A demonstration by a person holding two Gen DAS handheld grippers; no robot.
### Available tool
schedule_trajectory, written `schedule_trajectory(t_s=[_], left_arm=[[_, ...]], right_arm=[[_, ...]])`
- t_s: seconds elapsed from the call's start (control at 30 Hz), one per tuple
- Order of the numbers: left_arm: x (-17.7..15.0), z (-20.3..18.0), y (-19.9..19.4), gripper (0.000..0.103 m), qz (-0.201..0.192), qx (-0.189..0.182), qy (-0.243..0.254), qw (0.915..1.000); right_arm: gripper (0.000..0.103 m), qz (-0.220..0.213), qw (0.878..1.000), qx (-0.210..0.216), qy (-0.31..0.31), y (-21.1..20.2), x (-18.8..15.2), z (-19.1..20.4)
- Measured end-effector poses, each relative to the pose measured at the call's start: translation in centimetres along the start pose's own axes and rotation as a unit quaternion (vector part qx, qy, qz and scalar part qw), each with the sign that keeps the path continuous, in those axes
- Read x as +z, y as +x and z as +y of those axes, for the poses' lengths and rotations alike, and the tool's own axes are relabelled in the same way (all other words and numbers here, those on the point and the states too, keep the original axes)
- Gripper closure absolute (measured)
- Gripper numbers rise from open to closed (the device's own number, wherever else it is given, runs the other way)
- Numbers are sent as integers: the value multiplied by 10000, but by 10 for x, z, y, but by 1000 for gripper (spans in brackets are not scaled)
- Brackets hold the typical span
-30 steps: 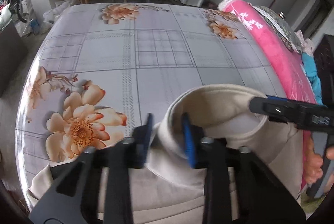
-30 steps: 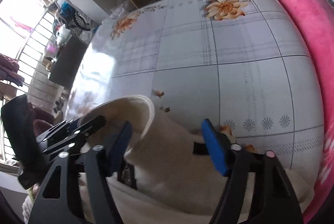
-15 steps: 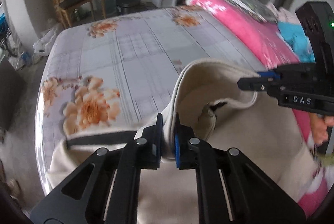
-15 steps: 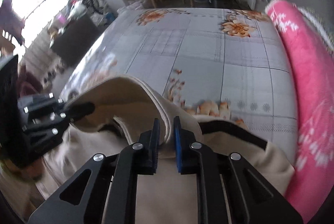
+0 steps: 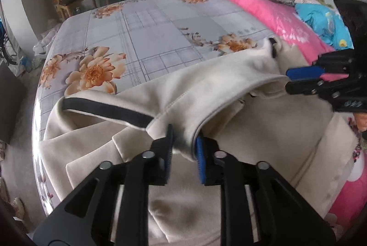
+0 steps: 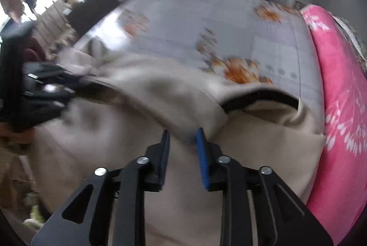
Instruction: Fold large clothes
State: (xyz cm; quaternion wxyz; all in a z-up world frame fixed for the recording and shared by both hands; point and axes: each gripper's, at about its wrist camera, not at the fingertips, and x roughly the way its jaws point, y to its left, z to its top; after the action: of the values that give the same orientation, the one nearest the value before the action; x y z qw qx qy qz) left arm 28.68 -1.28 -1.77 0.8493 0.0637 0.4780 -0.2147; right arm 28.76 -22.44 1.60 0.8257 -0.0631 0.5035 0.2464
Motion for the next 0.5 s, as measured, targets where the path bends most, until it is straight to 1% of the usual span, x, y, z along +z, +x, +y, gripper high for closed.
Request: schedule_trajectory(t_s=[0.03,0.07,0.1,0.2,0.23,0.3,0.33,0.37,0.4,0.43,0.5], left_arm=[[0,0,-3,75,-33,-19,8,10000],[-1,1,-10,69,-79,-38,20,10000],[-2,1,-13,67,-111,-19,11,9999],[-6,8,-28,67,-255,-89,-103,9996],[-6,11,-32,67,-310,-104,-159,9993],[-5,18,-41,67,-456,-147,-302,9984],[-4,22,-44,67,-515,-114,-356,9980],[-2,25,-46,67,-555,-60,-402,9976],[0,28,-47,67,-577,-35,-442,9973],[2,31,-47,67,-607,-29,-508,9969],[9,37,-43,67,-648,-85,-626,9959]], right_arm=[[74,-131,9999,37,-68,-8,6,4],[73,-306,9994,73,-147,-15,14,8],[73,-412,9990,95,-172,-16,22,10],[73,-458,9986,266,59,0,42,8],[73,-407,9984,330,191,10,48,5],[73,-136,9968,589,525,41,53,0],[73,-22,9962,639,588,50,53,-1],[73,210,9960,637,584,66,48,2],[73,319,9968,536,492,72,41,8],[73,380,9984,331,246,78,34,17],[73,268,9993,-55,-256,76,27,34]])
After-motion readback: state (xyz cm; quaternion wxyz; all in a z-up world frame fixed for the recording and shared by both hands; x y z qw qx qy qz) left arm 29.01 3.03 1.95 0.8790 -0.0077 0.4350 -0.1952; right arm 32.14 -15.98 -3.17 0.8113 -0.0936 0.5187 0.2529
